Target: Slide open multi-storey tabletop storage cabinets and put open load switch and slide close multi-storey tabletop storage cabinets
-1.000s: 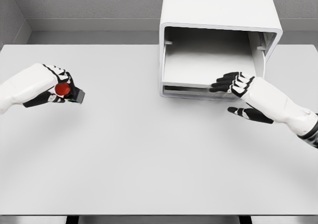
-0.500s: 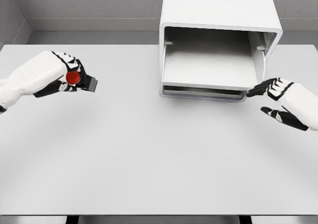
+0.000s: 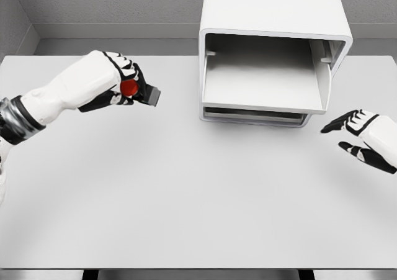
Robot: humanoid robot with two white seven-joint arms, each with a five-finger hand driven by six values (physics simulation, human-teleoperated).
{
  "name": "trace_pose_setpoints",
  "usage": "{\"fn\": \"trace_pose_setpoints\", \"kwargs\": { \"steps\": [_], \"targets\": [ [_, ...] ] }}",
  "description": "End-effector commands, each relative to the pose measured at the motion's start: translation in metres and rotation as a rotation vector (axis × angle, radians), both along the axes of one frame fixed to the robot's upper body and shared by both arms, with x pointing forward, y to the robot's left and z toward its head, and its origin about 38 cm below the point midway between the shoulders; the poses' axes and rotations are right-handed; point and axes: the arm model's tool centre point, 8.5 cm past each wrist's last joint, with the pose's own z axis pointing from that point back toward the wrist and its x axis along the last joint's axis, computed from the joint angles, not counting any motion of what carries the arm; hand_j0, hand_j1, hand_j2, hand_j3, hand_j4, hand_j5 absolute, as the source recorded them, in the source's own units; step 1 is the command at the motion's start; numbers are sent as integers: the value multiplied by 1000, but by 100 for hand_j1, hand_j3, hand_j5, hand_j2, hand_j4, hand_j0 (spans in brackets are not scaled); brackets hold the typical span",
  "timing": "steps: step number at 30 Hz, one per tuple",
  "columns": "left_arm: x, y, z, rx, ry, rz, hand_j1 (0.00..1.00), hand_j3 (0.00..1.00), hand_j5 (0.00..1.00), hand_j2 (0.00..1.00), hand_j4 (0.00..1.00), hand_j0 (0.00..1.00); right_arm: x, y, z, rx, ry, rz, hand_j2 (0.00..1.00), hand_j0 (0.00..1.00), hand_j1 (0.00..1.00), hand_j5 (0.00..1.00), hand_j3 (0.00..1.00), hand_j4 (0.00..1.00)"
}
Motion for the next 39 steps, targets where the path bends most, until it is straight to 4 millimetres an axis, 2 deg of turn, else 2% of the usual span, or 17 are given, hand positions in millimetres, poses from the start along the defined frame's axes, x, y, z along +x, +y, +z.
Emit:
{"fn": "trace_pose_setpoints", "kwargs": {
  "steps": [1, 9, 10, 15, 30, 39],
  "targets": [
    [0, -8, -3, -16, 10, -20, 34, 34, 34, 34, 34, 34, 1, -4, 3, 1, -6, -12, 64, 64, 64, 64, 64, 64],
    [2, -32, 2, -56, -6, -64, 34, 34, 34, 34, 34, 34, -6, -13, -23, 5, 60, -50, 64, 64, 64, 64, 64, 64],
    [2, -35, 1, -56, -5, -70, 34, 34, 34, 34, 34, 34, -8, -11, -37, 19, 94, -57, 64, 64, 64, 64, 64, 64],
    [3, -53, 3, -102, -9, -100, 34, 34, 34, 34, 34, 34, -15, -9, -69, 43, 149, -93, 64, 64, 64, 64, 64, 64],
    [7, -93, 4, -126, -26, -128, 34, 34, 34, 34, 34, 34, -13, -7, -69, 38, 152, -89, 60, 60, 60, 60, 60, 60],
    [5, -118, 5, -144, -31, -163, 35, 35, 35, 35, 35, 35, -12, -2, -63, 35, 137, -67, 50, 50, 50, 50, 50, 50]
  ]
}}
